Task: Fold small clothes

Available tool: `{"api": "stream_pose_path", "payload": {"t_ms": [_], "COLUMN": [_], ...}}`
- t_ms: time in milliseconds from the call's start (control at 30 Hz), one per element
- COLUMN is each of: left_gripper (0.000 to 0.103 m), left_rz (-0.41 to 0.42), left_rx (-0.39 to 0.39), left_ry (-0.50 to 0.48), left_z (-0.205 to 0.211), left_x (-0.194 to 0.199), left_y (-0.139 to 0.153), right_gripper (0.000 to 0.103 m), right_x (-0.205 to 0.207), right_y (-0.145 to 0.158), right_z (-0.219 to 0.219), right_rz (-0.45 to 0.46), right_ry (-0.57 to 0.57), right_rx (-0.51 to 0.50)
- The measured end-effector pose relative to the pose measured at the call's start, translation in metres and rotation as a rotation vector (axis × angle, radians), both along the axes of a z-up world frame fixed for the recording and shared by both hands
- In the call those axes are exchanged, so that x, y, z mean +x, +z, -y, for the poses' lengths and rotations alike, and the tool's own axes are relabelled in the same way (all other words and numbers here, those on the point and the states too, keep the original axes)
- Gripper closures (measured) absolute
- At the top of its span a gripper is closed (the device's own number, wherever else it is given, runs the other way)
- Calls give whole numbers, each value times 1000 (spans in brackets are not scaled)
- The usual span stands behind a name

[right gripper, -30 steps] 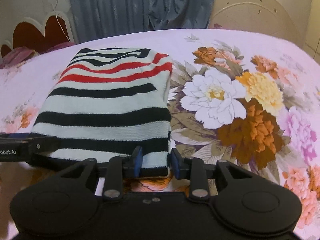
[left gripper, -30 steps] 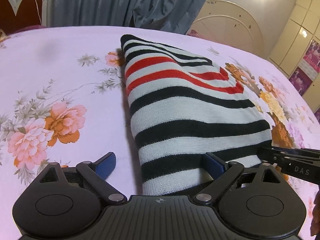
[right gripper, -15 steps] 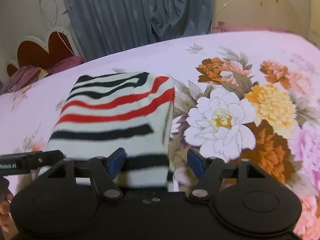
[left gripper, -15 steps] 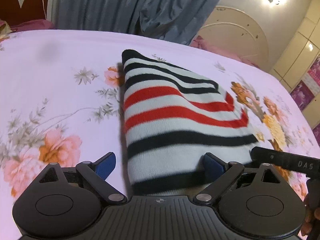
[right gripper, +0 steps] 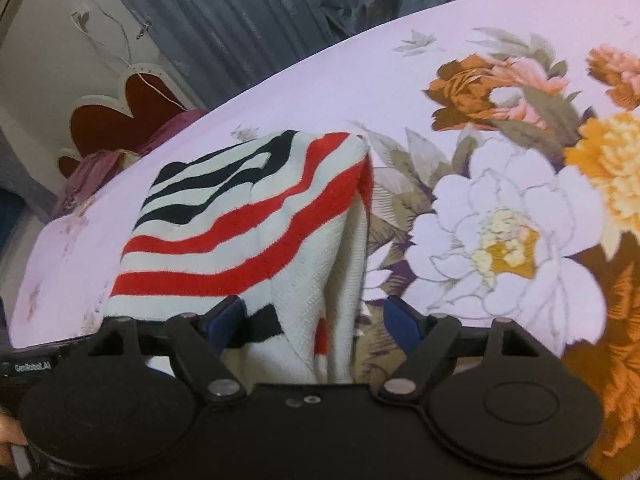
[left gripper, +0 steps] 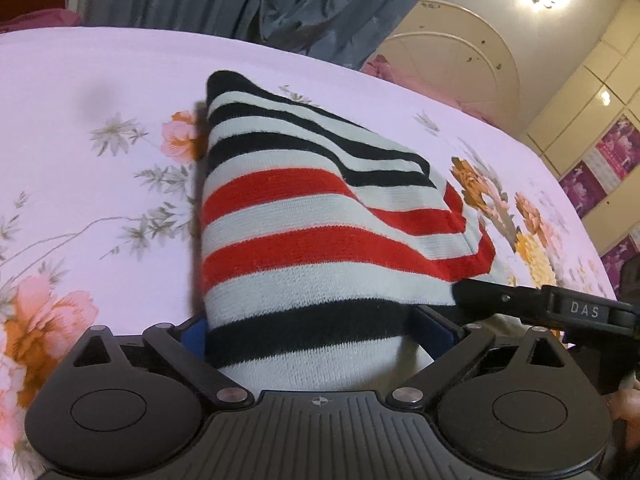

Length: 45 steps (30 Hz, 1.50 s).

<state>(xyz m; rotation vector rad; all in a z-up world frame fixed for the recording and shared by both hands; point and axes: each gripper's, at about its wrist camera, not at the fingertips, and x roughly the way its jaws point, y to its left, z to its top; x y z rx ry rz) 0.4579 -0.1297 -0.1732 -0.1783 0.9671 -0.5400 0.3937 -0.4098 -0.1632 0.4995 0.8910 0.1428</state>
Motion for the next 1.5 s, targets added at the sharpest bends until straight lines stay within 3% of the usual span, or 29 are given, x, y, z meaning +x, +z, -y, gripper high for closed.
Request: {"api": "stream_pose_path", "payload": {"t_ms": [67,200,433,567,700,833,1233,1500], "left_gripper": [5,10,12,23,32,38,39,39], "left_rz": [-1,1,16,28,59,90,130,168], "left_rx": [-13,-22,-3,13,36,44,44,43], "left_ry": [3,-2,13,17,14,7,-17,7], "left_z": [-1,-4,4,3,4,5,3,-40], "left_x": [1,0,1,-2,-6,-11,-26,-38], "left_y": [-1,1,0,6,14,21,46,70], "right_gripper": [44,49,47,56,67,69,70,70], "right_x": [3,2,9,6,1,-2,-7,-7], "right_y": [-2,-2,-8,0,7,15,38,56], "right_z": [-1,3,-1,-10,-9,-11,-24,-62], "right_rz": [2,11,36,33,46,69,117,154], "right_ry": [7,26,12,-18,-37,-30,-14,16], "right_rx": [55,83,88,36,45,49,62,67]}}
